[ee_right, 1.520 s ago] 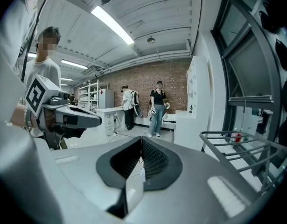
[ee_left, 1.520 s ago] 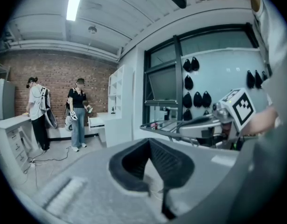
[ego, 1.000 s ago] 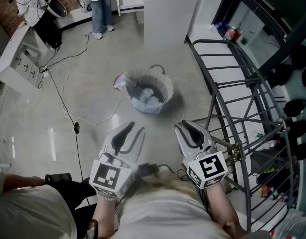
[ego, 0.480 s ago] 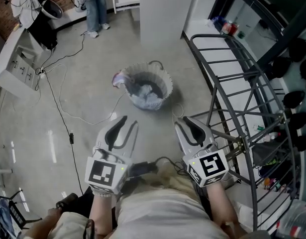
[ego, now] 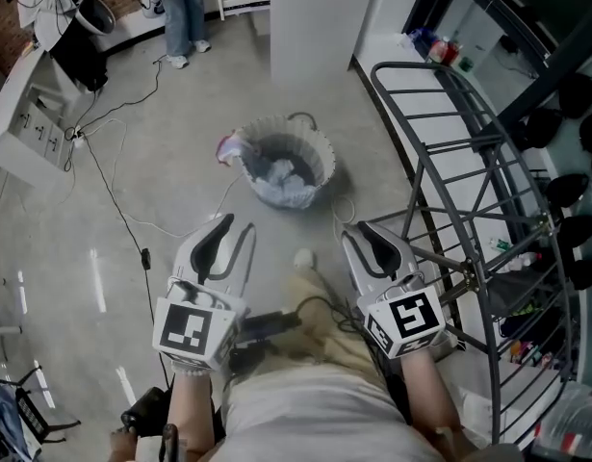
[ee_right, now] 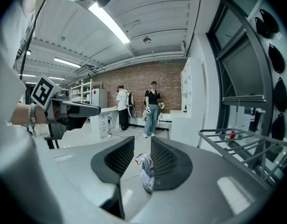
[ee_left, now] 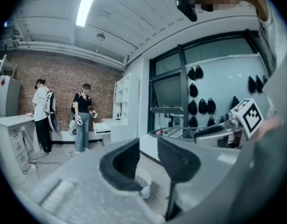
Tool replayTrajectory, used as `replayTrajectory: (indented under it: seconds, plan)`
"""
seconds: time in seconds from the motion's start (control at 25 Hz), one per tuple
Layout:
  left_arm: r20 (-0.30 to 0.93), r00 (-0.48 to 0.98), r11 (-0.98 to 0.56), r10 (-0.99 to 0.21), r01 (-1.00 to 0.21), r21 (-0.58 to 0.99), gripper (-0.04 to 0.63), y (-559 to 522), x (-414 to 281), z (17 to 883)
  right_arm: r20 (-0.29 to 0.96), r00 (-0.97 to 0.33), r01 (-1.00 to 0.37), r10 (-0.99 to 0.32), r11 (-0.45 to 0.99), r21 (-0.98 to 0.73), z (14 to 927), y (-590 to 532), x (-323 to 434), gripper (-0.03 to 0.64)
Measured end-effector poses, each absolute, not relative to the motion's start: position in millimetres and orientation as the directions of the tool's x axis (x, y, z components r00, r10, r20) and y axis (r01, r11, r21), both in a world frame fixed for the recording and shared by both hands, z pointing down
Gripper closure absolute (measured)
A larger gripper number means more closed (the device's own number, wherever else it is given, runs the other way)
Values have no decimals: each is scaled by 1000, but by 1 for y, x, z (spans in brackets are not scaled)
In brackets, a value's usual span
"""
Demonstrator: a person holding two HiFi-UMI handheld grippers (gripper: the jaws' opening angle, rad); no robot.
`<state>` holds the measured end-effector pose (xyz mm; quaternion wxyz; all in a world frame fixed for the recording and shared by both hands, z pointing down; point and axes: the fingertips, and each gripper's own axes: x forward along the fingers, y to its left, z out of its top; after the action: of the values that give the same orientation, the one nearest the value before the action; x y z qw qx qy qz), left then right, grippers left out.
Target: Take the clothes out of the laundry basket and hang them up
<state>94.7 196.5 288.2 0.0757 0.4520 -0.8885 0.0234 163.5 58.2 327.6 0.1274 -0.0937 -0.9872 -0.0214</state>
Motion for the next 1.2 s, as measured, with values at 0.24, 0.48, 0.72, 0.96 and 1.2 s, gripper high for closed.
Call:
replayTrajectory:
  seconds: [0.24, 0.48, 0.72, 0.96, 1.2]
  plan:
    - [162, -595, 606, -787, -795, 20, 483, 197, 75, 288, 255, -946, 207, 198, 978, 9, 327, 55, 139, 520]
    - [172, -614, 625, -770, -781, 12, 483, 189, 38, 288, 252, -940, 237, 228, 972, 4, 329, 45, 97, 520]
    - [200, -637, 652, -745, -758, 14, 482, 172, -4, 299, 255, -929, 278, 270, 961, -3, 337, 28, 49, 520]
    - [210, -634, 650, -744, -760, 11, 479, 146, -43, 301, 276, -913, 305, 300, 952, -23, 343, 6, 8, 520]
    - [237, -637, 658, -733, -753, 9, 479, 125, -86, 312, 292, -903, 319, 315, 947, -34, 356, -16, -31, 520]
